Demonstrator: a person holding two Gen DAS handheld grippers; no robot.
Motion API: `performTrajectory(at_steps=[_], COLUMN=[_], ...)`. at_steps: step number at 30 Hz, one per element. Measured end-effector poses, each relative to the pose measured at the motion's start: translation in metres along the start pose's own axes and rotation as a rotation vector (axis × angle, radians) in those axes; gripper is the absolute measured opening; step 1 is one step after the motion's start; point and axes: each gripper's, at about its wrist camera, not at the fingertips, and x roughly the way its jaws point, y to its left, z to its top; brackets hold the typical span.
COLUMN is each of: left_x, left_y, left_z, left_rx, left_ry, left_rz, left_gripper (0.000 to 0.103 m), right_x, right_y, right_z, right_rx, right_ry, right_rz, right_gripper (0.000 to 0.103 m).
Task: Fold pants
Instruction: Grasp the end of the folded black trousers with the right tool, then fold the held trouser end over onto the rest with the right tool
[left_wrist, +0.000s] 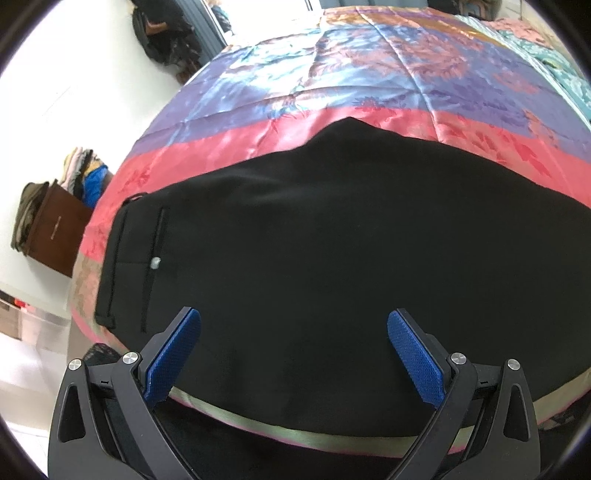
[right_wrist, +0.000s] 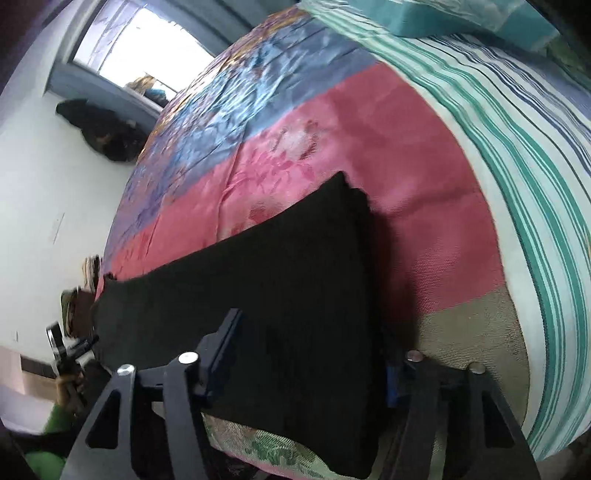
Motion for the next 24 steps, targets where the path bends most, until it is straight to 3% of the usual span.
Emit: performTrajectory(at_steps=[4,5,6,8,15,24], left_x=[-0.004,-0.005,-0.005,-0.005,-0.003,0.007], left_y=[-0.008,-0.009,-0.009,-0.008,0.002,0.032], left_z=[0.001,0.001,0.001,0.001,-0.006,-0.023], left_rx=[0.020,0.022,0.022,0.013,-0.046,-0.125], left_ry=[-0.016,-0.018,-0.018,-0.018,-0.023,-0.029], left_rz=[-0.008,-0.008,-0.010,-0.022,-0.077,-0.152], left_gripper=[0.102,0.102,0.102,0.102,0.102,0.102], right_x=[-0.003,-0.004,-0.004,-0.010,-0.016,0.054], right_y=[-0.014,-0.015,-0.014,-0.003,0.061,0.207], right_z=[-0.003,-0.005,-0.008,-0.012,-0.029,-0.061], right_rx=[0.122,0.134,0.138,0.136,0.175,0.130], right_ry=[-0.022,-0.014,-0.009,-0.022,-0.104,-0.066], right_rz=[0.038,0.054,0.075,0.109,0.358,0.587], right_gripper=[0.032,0.018,0.015,0.014,0.014,0.014])
